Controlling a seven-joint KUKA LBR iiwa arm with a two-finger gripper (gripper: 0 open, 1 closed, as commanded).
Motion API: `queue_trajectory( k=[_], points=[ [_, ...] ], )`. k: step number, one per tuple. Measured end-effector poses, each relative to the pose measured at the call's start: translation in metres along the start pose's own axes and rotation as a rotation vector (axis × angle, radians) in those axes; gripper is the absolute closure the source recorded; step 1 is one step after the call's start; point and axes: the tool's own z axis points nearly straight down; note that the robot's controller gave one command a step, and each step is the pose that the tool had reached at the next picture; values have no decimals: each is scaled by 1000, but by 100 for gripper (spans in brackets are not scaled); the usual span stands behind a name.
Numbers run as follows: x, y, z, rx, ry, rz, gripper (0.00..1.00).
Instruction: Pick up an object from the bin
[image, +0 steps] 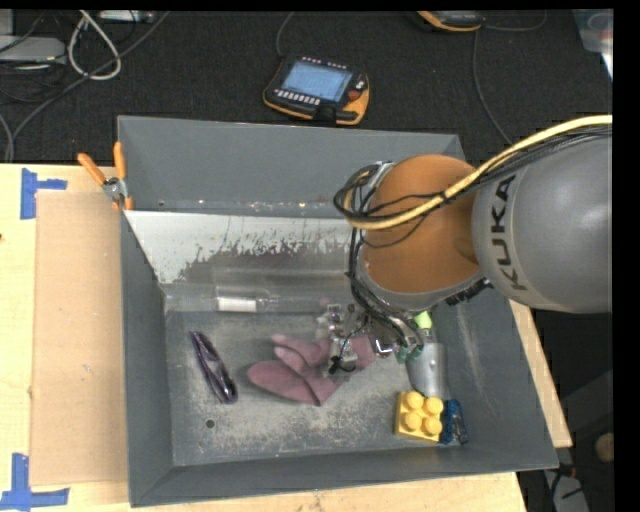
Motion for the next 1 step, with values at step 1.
queue_trajectory(
  k=[1],
  points=[
    [-2, -18, -1, -1, -10, -184, 100]
  ],
)
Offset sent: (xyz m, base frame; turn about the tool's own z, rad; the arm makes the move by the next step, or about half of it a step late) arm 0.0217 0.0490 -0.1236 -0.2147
